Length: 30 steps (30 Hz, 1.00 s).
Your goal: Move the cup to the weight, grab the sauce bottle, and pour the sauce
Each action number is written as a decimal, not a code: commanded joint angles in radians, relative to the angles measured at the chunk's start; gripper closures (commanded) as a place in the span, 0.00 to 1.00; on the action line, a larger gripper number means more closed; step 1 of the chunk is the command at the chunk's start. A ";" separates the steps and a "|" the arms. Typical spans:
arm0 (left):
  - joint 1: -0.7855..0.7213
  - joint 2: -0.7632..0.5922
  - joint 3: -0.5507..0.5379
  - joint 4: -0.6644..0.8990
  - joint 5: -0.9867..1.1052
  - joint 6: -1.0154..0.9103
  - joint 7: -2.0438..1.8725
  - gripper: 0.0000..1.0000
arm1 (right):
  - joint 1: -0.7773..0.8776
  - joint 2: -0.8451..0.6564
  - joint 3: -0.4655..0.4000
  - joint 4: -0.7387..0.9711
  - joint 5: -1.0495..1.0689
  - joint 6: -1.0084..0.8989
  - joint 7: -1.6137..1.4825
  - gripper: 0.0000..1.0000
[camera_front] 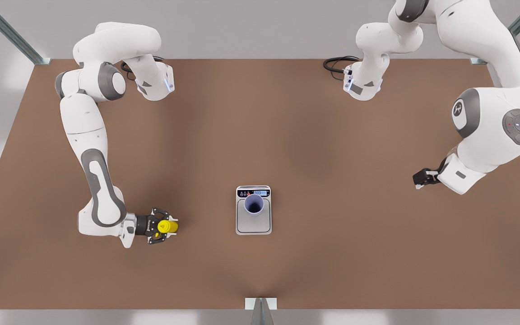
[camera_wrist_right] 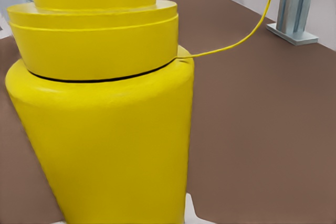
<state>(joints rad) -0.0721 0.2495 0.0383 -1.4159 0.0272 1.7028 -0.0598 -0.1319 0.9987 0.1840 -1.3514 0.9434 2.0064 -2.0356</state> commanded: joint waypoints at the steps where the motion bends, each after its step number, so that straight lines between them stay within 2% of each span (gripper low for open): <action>1: 0.000 0.001 0.000 0.000 0.000 0.001 0.000 0.00 | 0.000 0.000 0.000 0.000 0.000 0.000 0.000 0.26; 3: 0.000 0.001 0.000 0.002 0.000 0.001 0.002 0.00 | 0.000 0.000 0.000 0.000 0.000 0.000 0.000 0.26; 4: 0.000 -0.001 0.000 0.002 0.000 0.000 0.002 0.00 | 0.000 0.000 0.002 0.001 0.000 0.000 0.002 0.23; 5: 0.000 -0.004 0.000 0.002 0.000 0.000 0.002 0.00 | 0.000 0.000 0.000 0.000 0.000 0.000 0.005 0.13; 7: -0.002 0.001 -0.002 0.000 -0.001 -0.023 -0.005 0.00 | 0.000 0.000 0.000 0.001 0.000 0.000 0.005 0.08; 8: -0.006 -0.001 -0.002 0.002 0.000 -0.025 -0.005 0.00 | 0.000 0.000 0.000 0.000 0.000 -0.002 0.006 0.00; 30: -0.011 0.007 -0.003 0.028 -0.001 -0.037 -0.006 0.00 | -0.026 -0.012 0.000 -0.008 -0.009 -0.032 0.008 0.00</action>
<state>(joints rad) -0.0829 0.2563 0.0353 -1.3883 0.0259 1.6659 -0.0660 -0.1609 0.9864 0.1840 -1.3591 0.9334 1.9743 -2.0292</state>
